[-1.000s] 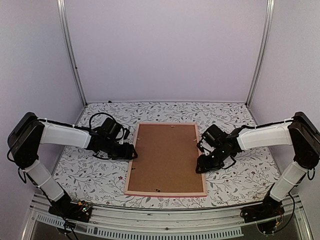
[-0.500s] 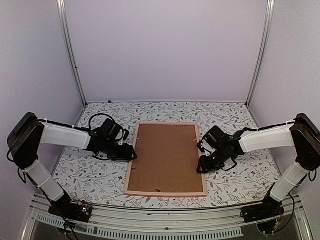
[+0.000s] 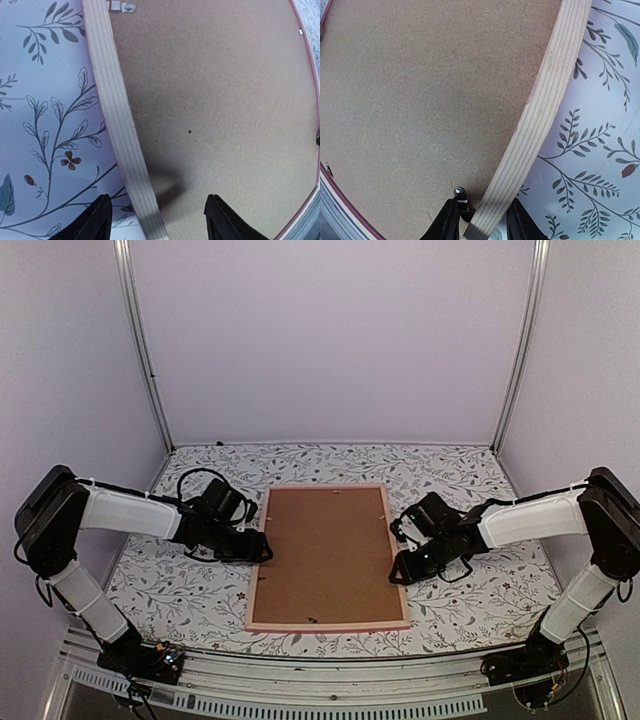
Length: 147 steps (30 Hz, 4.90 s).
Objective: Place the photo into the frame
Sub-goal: Press the fastener onto the backboard, then rotate the photo frame at the center of the board.
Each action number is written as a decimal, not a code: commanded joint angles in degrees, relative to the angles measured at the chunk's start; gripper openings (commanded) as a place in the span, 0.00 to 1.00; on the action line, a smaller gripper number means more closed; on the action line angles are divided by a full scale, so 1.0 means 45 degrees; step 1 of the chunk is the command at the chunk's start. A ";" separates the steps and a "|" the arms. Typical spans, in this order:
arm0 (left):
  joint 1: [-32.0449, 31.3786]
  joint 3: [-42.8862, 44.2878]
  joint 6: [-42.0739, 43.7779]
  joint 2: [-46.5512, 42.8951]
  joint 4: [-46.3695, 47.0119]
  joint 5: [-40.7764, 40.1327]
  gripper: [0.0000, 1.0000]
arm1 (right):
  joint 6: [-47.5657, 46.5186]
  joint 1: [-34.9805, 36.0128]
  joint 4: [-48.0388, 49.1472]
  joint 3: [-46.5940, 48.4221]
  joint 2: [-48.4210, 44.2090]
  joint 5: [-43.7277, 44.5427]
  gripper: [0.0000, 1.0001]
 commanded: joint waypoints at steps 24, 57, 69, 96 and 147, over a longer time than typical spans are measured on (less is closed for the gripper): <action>-0.0103 -0.0399 0.0113 -0.0528 0.0248 -0.0255 0.67 | -0.0137 -0.1066 -0.0497 -0.0129 0.0473 -0.2290 0.35; -0.0122 -0.0924 0.0175 -0.0667 0.0212 -0.0734 0.67 | 0.1437 -0.1089 -0.1481 0.1316 0.1078 -0.1451 0.30; -0.0123 -0.0867 0.0210 -0.0654 0.0152 -0.0745 0.67 | 0.0566 -0.1098 -0.1306 0.1426 0.1018 -0.1729 0.46; -0.0124 -0.0977 0.0171 -0.0631 0.0175 -0.0788 0.67 | -0.0160 -0.0347 -0.1862 0.1687 0.1867 0.0022 0.28; 0.0775 0.0150 0.1918 -0.1750 -0.1153 -0.1858 0.87 | -0.4130 -0.1921 -0.1930 0.5749 0.4758 -0.0008 0.06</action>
